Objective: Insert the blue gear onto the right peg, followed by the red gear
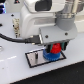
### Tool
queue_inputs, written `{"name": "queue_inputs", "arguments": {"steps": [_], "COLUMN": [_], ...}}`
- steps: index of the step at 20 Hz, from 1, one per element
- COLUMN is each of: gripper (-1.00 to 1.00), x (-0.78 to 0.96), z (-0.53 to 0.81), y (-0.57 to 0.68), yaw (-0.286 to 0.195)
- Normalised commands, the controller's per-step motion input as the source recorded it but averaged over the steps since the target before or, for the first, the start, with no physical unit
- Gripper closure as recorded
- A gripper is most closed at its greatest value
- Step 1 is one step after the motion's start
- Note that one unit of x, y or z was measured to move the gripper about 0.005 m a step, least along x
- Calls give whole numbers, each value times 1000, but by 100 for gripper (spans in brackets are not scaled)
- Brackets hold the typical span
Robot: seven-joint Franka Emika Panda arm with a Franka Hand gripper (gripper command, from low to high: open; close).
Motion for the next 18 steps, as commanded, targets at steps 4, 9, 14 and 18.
{"name": "queue_inputs", "arguments": {"steps": [4,9,14,18], "gripper": [100,100,100,100], "x": [11,7,0,-11], "z": [25,9,151,238], "y": [-130,-176,-66,-116], "yaw": [0,0,0,0]}}
